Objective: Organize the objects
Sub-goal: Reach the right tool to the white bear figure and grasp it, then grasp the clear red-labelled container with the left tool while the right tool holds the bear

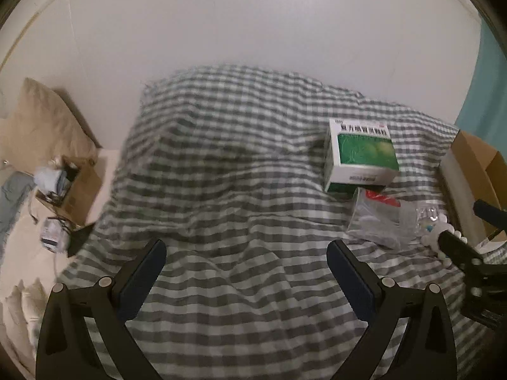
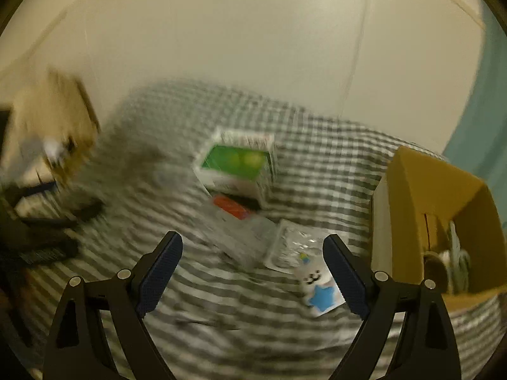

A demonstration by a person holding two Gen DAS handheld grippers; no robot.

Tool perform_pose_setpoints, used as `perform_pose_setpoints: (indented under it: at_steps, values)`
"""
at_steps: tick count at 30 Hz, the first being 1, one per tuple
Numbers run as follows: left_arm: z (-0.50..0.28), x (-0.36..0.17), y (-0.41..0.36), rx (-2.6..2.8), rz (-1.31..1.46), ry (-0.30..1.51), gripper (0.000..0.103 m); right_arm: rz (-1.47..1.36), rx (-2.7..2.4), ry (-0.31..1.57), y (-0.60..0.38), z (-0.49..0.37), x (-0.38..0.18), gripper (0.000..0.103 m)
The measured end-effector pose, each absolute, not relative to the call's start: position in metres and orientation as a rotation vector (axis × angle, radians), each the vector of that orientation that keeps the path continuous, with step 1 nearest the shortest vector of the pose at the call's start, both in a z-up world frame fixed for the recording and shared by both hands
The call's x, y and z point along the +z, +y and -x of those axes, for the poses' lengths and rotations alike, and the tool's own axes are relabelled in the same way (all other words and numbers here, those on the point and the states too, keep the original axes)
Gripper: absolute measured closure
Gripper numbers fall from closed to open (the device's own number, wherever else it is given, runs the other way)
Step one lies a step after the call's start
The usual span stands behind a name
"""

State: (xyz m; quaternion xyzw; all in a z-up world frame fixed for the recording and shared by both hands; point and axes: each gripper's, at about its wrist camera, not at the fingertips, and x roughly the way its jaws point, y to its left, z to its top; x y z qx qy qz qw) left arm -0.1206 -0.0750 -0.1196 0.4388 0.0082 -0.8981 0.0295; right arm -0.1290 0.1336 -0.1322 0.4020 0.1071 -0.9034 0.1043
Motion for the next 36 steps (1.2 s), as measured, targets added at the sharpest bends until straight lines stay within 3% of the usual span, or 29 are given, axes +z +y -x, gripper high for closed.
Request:
perform_pose_setpoints:
  at_steps: [2, 8, 13, 15, 17, 21, 32, 36]
  values:
    - [0.127, -0.13, -0.069, -2.771, -1.392, 0.021, 0.0, -1.243, -2.655, 0.397, 0.14, 0.138, -0.147, 0.013]
    - [0.14, -0.153, -0.044, -2.787, -1.494, 0.04, 0.0, -1.441, -2.614, 0.375, 0.16, 0.158, -0.185, 0.014]
    - [0.139, -0.156, -0.025, -2.804, -1.489, -0.08, 0.0, -1.541, -2.603, 0.476, 0.162, 0.166, -0.201, 0.015]
    - [0.14, -0.158, -0.021, -2.794, -1.497, -0.1, 0.0, -1.588, -2.612, 0.52, 0.168, 0.169, -0.208, 0.024]
    - [0.14, -0.158, -0.019, -2.79, -1.506, -0.097, 0.0, -1.61, -2.614, 0.519, 0.176, 0.169, -0.212, 0.039]
    - [0.137, -0.159, -0.011, -2.797, -1.523, -0.088, 0.0, -1.572, -2.628, 0.303, 0.202, 0.164, -0.199, 0.056]
    - [0.131, -0.161, 0.012, -2.792, -1.54, -0.179, 0.0, -1.617, -2.585, 0.396, 0.195, 0.158, -0.217, 0.048]
    - [0.133, -0.162, 0.012, -2.79, -1.541, -0.164, 0.0, -1.633, -2.58, 0.43, 0.195, 0.155, -0.219, 0.05]
